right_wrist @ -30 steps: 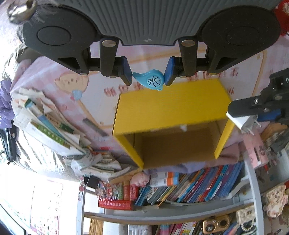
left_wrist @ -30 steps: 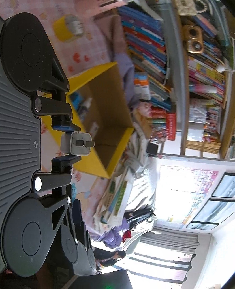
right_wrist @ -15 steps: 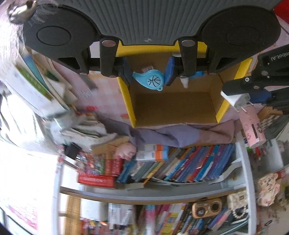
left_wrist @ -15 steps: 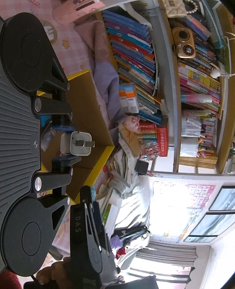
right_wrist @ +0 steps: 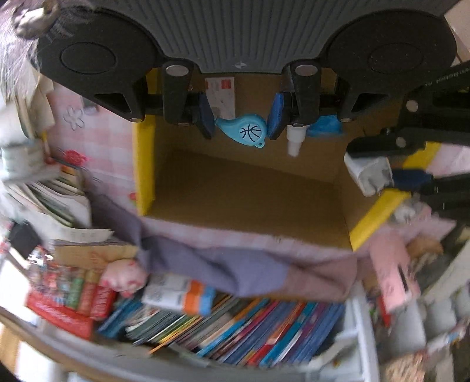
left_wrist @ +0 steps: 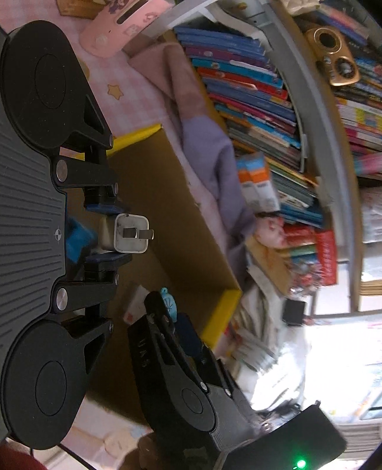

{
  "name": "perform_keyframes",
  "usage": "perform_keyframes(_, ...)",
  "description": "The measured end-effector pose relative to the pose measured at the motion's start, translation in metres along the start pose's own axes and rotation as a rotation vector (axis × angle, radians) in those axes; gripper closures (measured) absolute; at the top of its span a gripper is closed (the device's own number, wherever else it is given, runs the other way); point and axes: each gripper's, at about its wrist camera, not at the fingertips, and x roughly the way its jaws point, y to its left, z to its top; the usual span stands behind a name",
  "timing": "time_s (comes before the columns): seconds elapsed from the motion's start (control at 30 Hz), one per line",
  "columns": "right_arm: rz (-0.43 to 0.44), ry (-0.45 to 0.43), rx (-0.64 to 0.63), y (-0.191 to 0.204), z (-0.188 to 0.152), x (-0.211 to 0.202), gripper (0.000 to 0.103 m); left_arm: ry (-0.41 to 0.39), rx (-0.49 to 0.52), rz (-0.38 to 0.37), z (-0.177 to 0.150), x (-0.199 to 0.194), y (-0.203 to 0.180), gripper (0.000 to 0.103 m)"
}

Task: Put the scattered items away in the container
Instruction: 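Lower both tools with the adapter and whistle into the yellow box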

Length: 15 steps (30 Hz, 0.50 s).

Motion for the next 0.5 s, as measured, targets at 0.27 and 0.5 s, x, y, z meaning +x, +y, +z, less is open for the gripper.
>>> perform_keyframes(0.27,0.025,0.086,-0.128,0.002,0.020,0.036,0.066,0.104,0.046,0.009,0.009,0.033,-0.003,0.078)
perform_keyframes(0.5,0.039,0.111,-0.136,-0.001,0.025,0.050,0.066,0.146,0.063,0.012,0.009,0.048,-0.007,0.078)
